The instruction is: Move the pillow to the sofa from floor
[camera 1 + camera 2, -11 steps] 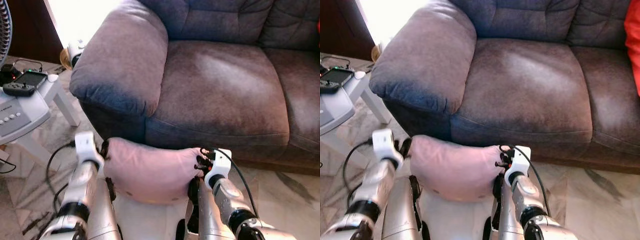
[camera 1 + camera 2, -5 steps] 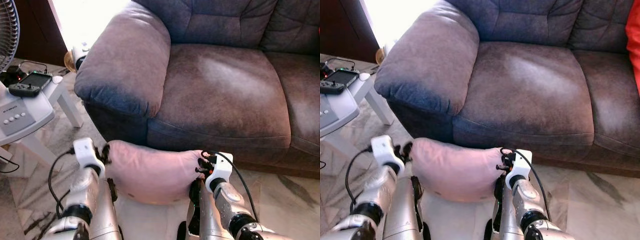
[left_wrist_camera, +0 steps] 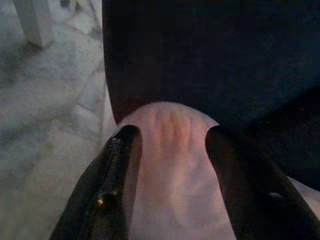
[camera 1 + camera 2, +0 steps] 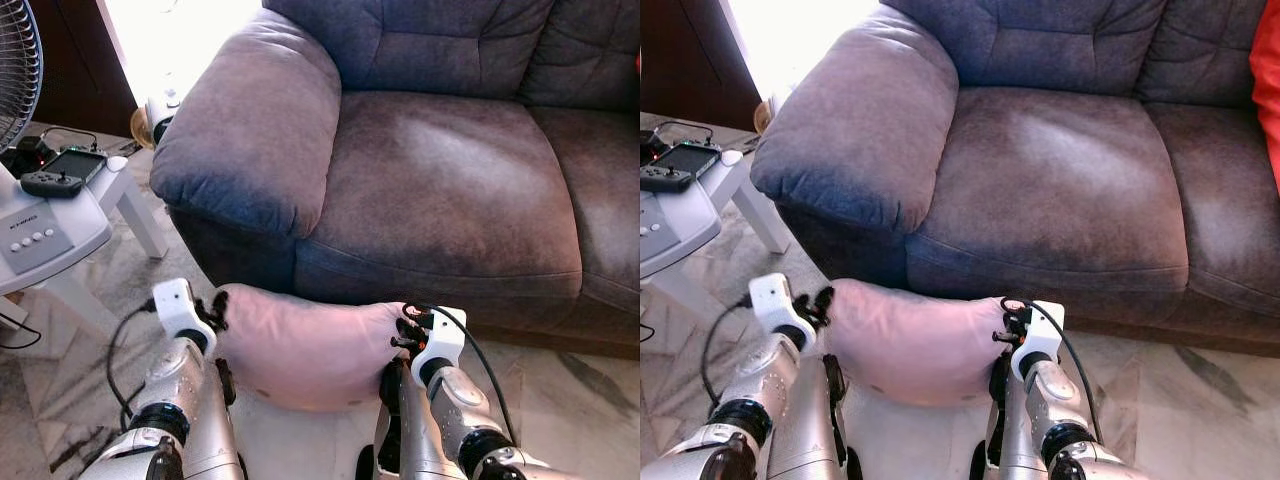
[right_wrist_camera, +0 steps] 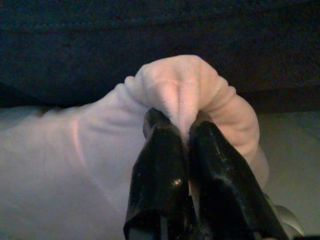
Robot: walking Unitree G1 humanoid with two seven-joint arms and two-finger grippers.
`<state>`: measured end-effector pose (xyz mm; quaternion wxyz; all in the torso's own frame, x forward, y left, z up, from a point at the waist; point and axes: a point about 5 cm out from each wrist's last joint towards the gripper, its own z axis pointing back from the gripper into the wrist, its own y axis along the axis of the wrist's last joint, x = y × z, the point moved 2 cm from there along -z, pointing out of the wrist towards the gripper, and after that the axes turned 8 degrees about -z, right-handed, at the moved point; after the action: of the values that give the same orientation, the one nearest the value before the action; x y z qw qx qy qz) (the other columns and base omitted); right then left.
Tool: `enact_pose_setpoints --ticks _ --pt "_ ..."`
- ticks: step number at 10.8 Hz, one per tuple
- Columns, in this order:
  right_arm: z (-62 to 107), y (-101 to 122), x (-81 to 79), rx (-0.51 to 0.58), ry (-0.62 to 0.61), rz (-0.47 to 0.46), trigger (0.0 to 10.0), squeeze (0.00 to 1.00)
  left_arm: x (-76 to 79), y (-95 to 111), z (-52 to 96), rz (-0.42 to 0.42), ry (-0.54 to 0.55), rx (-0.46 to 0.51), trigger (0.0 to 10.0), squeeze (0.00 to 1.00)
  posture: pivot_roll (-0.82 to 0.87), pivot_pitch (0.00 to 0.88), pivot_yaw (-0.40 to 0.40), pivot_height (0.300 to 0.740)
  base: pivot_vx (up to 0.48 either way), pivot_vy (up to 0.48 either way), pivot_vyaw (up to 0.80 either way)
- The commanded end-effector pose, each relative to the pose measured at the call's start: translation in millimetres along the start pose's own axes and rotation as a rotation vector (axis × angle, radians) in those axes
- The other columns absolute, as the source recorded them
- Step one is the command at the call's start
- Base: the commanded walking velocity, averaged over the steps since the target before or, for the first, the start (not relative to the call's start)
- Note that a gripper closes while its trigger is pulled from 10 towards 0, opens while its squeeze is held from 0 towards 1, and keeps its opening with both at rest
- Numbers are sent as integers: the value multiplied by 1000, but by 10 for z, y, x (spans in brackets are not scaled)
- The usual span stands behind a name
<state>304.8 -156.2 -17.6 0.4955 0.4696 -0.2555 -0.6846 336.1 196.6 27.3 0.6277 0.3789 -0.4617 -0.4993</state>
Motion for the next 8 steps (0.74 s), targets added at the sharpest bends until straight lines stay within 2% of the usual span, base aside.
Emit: enact_pose_setpoints --ticks 1,2,3,5,6,8 --pt "20 109 88 62 -19 10 10000 0 19 -48 -4 41 -21 -33 10000 1000 99 98 -80 494 0 0 0" --pt "33 100 102 65 -17 14 10000 0 36 -20 -23 84 -34 -28 10000 1000 86 116 -81 494 0 0 0" --pt "50 103 127 74 -15 15 10000 0 42 -8 -45 72 -37 -50 10000 1000 78 140 -83 494 0 0 0" --pt "81 96 166 85 -11 20 10000 0 32 109 -86 116 -39 -17 10000 1000 63 184 -94 494 0 0 0" --pt "90 98 180 88 -10 21 10000 0 16 157 -111 112 -28 -21 10000 1000 56 205 -99 494 0 0 0" --pt "117 118 211 103 -3 27 10000 0 -24 224 -153 117 -19 -61 10000 1000 39 253 -112 494 0 0 0"
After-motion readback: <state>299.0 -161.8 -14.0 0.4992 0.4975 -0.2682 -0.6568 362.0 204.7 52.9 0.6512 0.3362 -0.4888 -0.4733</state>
